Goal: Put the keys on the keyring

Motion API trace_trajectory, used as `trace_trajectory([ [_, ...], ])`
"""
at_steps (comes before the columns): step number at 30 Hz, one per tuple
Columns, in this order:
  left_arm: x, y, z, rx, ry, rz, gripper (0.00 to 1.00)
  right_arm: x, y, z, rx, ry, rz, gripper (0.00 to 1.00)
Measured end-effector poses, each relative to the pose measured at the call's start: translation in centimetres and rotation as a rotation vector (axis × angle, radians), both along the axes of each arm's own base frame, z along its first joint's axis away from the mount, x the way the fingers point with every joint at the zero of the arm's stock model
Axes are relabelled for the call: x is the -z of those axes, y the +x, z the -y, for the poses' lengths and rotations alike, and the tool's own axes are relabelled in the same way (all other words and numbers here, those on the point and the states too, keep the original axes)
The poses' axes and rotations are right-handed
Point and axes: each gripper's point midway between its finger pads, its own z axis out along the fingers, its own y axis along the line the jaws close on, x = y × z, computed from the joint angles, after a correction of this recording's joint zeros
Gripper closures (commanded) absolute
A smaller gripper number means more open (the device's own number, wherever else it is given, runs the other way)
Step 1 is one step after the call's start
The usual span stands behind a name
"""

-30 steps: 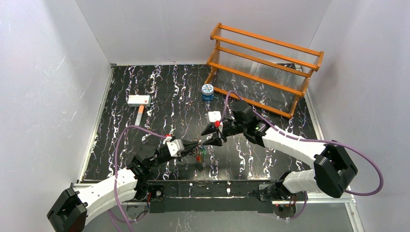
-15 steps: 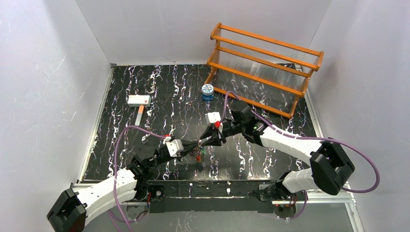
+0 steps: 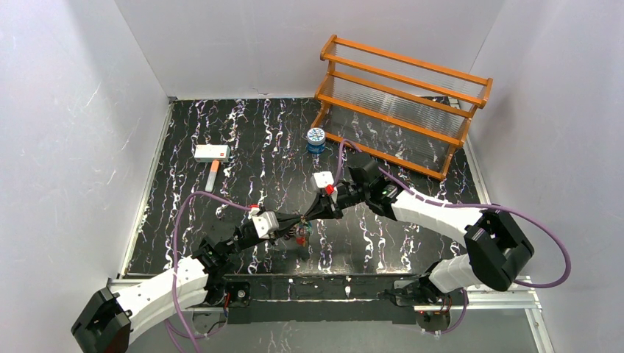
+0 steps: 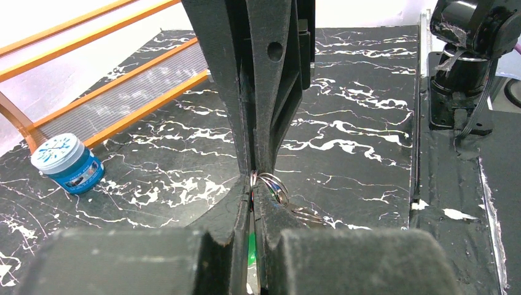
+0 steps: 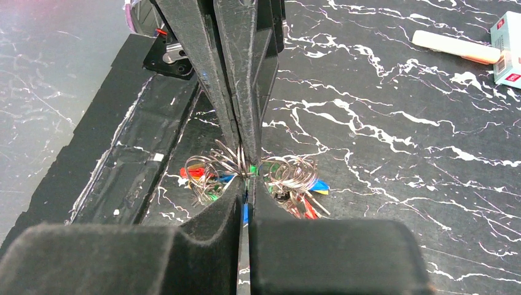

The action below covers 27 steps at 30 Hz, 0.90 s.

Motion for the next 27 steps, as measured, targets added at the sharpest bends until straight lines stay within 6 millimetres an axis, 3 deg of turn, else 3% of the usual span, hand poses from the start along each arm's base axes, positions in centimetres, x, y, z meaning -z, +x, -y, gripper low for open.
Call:
trace_trajectory([
  [3,-0.1,0.0,0.0,0.0,-0.002,0.002,1.0,-0.1,0.0,0.0,-0.003,0.002,0.0,0.89],
  [5,-0.1,0.0,0.0,0.0,-0.003,0.002,1.0,-0.1,0.0,0.0,-0.004,0.003,0.0,0.99],
  [8,-0.1,0.0,0.0,-0.001,-0.003,0.003,0.98,-0.1,-0.1,0.0,-0.005,0.003,-0.001,0.99],
  [11,-0.1,0.1,-0.1,-0.01,0.0,0.01,0.71,-0.1,-0.1,0.0,-0.005,0.001,0.0,0.99],
  [14,-0.2,0.4,-0.5,-0.036,0.017,0.034,0.62,0.4,0.0,0.2,0.004,-0.02,0.006,0.99],
  [20,-0.8,1.7,-1.3,-0.095,0.133,0.086,0.6,1.1,0.6,0.8,0.034,-0.09,0.021,0.99],
  [27,-1.0,2.7,-2.6,-0.137,0.31,0.136,0.6,0.1,1.2,0.7,0.059,-0.14,0.053,0.99],
])
